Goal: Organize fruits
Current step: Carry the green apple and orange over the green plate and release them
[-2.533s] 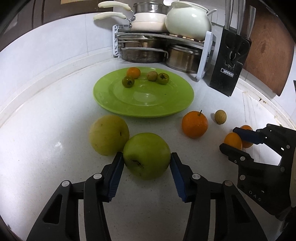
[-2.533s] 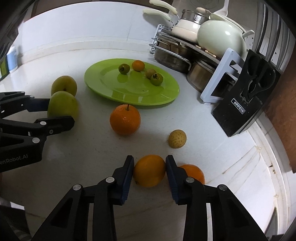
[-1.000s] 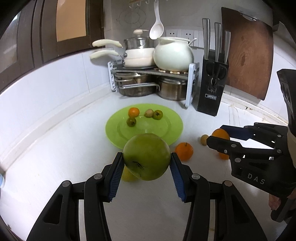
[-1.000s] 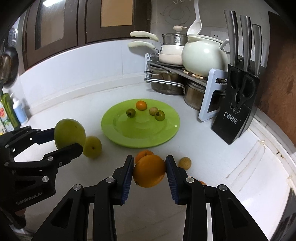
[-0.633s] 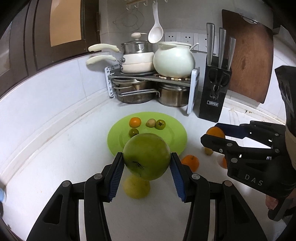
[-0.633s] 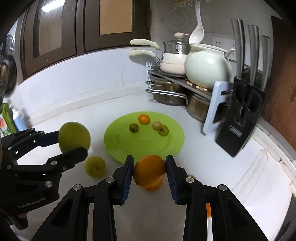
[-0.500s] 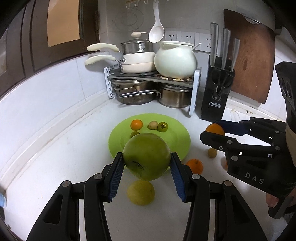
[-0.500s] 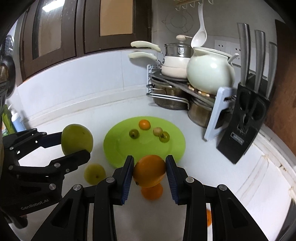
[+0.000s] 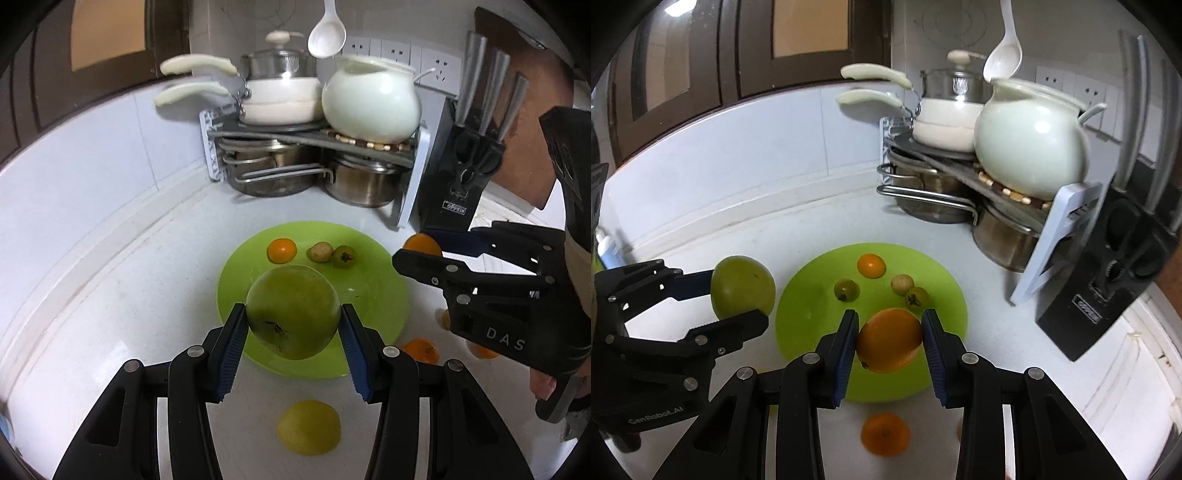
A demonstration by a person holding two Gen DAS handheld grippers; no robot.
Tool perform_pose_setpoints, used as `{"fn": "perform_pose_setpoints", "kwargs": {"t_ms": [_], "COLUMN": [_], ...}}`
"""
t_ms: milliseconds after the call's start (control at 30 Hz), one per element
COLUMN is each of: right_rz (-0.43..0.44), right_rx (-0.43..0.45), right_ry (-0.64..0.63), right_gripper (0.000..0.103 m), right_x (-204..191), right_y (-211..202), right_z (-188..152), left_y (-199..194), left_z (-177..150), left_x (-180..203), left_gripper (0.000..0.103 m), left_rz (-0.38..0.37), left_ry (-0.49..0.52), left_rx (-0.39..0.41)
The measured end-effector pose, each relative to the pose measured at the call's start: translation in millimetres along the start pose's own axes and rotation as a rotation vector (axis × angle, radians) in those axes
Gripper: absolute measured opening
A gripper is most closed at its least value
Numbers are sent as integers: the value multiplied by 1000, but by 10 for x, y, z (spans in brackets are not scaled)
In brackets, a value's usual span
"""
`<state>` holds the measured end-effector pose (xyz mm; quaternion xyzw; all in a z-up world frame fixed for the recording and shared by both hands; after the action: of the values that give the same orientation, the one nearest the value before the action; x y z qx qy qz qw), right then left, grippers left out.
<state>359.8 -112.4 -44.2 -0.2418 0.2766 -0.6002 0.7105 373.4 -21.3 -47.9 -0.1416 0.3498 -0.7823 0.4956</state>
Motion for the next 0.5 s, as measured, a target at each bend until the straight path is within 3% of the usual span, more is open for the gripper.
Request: {"fn": "perform_pose_setpoints", "kwargs": {"t_ms": [500], "right_rz": [25], "right_rx": [-128], "right_ry": [32], "right_gripper": [36], "right_x": [159], "right_y": [675], "right_z": [76], "left_y": [658], "left_z": [13], "left_x": [-140], "left_gripper": [49], "left_rz": [-79], "left_ry": [-44], "left_rx": [-157]}}
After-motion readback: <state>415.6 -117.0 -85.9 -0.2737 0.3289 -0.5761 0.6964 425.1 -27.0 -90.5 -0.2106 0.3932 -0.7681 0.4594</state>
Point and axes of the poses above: each gripper's, at about its wrist camera, not at the fingertips, and y roughly the way its jaws point, x to its right, z to its top, the point moved 5 cm from there along y, roughly the way its jaws point, and after that the axes turned 9 degrees about y, right-handed, at the moved point
